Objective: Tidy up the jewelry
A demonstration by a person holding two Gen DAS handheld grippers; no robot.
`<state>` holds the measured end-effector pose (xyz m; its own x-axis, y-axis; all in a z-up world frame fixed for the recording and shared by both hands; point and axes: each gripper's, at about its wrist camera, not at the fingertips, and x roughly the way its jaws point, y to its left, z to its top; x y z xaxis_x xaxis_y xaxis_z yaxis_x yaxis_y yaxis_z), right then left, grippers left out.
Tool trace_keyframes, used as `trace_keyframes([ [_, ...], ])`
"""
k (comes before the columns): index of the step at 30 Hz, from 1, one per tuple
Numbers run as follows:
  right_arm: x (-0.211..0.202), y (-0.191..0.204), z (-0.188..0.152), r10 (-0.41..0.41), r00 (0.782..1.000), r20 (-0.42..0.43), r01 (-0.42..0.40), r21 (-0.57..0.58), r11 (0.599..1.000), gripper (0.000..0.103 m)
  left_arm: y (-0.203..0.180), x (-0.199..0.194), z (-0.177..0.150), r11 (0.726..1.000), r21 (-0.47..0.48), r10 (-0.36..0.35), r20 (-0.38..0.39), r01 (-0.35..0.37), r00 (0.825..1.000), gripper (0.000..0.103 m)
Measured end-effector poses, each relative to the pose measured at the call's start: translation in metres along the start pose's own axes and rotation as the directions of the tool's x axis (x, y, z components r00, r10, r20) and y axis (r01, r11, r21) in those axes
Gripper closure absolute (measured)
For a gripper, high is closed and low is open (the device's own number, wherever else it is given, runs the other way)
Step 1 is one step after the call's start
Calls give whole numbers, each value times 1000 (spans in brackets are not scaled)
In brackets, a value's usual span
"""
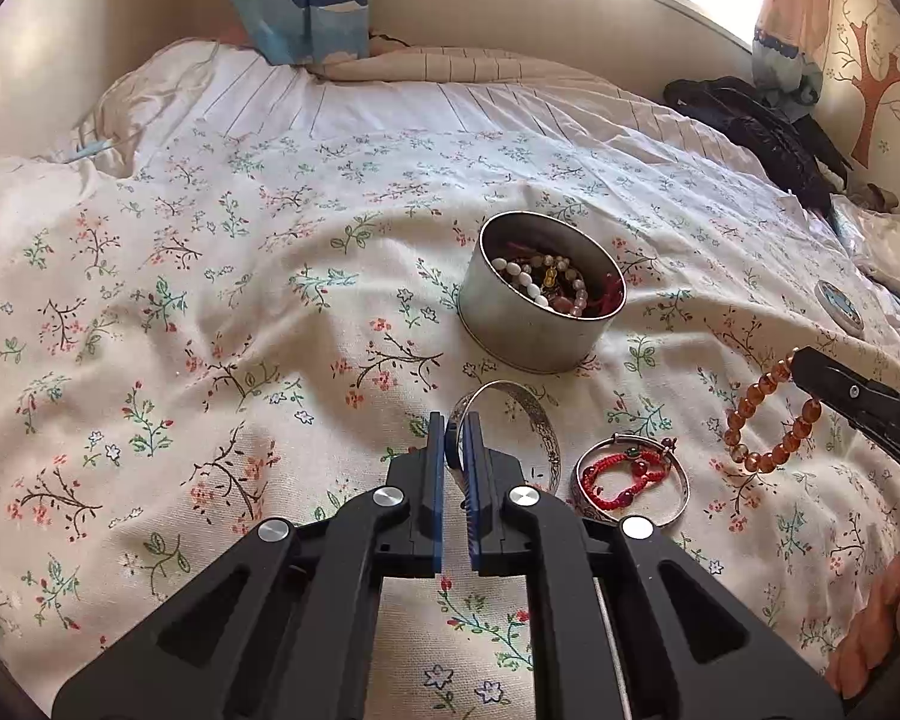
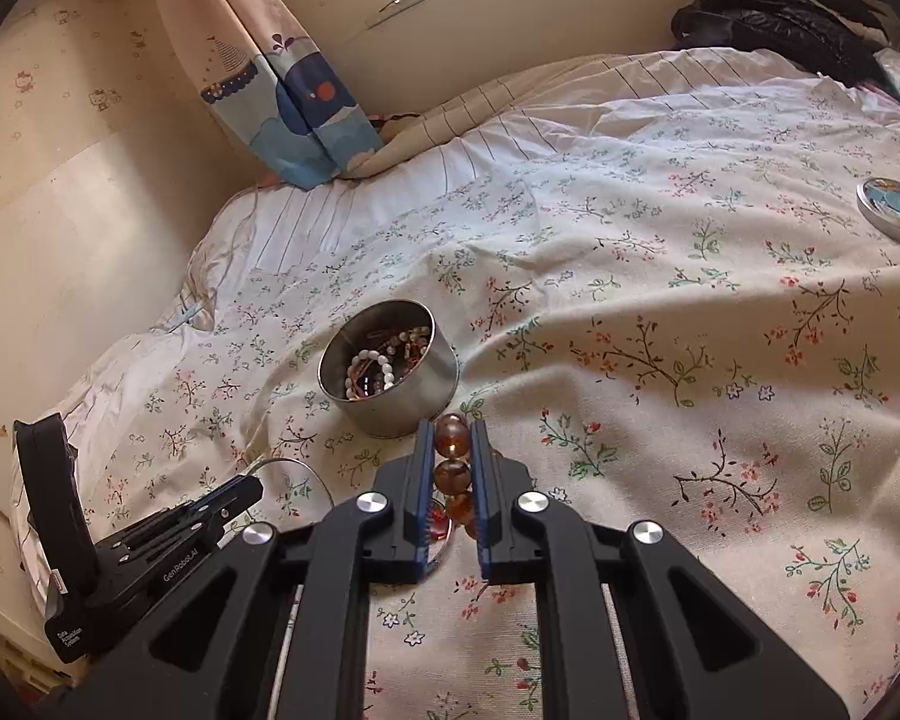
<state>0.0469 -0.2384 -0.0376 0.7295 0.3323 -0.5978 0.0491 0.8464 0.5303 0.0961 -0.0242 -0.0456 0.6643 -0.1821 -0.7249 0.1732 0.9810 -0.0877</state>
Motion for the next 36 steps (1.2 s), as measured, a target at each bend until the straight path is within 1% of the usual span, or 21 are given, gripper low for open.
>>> trace_keyframes([
  [8,-2,12,1,10,1000,20,-9,-54,999,90,-3,-9,5,1000,9,3,55,-3,998,98],
  [17,-7,19,2,35,998,50,-32,-75,997,90,-10,-12,7,999,36,6,78,-9,997,98],
  [19,-6,19,2,34,998,44,-30,-77,997,90,-10,-12,7,999,38,6,82,-9,997,98],
  [21,-2,17,2,6,1000,20,-4,-74,997,90,-10,-11,7,999,37,7,79,-10,997,98],
  [22,3,15,1,-14,1000,-2,14,-67,998,78,-9,-11,8,999,36,9,77,-12,997,98],
  [23,11,11,0,-41,999,-36,39,-57,998,47,-9,-10,8,999,33,9,74,-11,997,98],
  [24,17,9,-1,-73,996,-54,70,-55,996,36,-8,-10,8,1000,28,8,71,-10,997,97],
  [25,23,7,-1,-107,992,-66,103,-64,993,33,-7,-9,8,1000,23,7,68,-9,998,98],
  [26,30,4,-2,-153,985,-81,147,-75,986,33,-6,-8,8,1000,19,5,65,-6,998,97],
  [28,49,-5,-5,-208,967,-145,199,-78,977,33,-4,-7,9,1000,14,4,62,-5,998,97],
  [30,71,-10,-11,-270,937,-219,252,-110,962,33,-4,-6,9,1000,12,3,61,-4,998,97],
  [31,81,-9,-15,-311,919,-244,280,-151,948,33,-4,-6,9,1000,12,2,61,-3,998,97],
  [32,89,-5,-18,-351,903,-250,304,-207,930,33,-5,-5,10,1000,13,2,60,-3,998,97],
  [33,93,1,-19,-379,894,-240,318,-257,912,33,-5,-4,10,1000,13,1,59,-2,998,97],
  [34,96,6,-20,-386,892,-234,315,-289,904,40,-6,-3,10,1000,14,1,57,-2,998,97],
  [35,97,10,-20,-385,893,-235,308,-306,901,58,-6,-2,11,1000,15,1,56,-2,998,97],
  [36,97,12,-21,-382,893,-236,301,-318,899,67,-7,-2,11,1000,16,2,56,-3,998,97],
])
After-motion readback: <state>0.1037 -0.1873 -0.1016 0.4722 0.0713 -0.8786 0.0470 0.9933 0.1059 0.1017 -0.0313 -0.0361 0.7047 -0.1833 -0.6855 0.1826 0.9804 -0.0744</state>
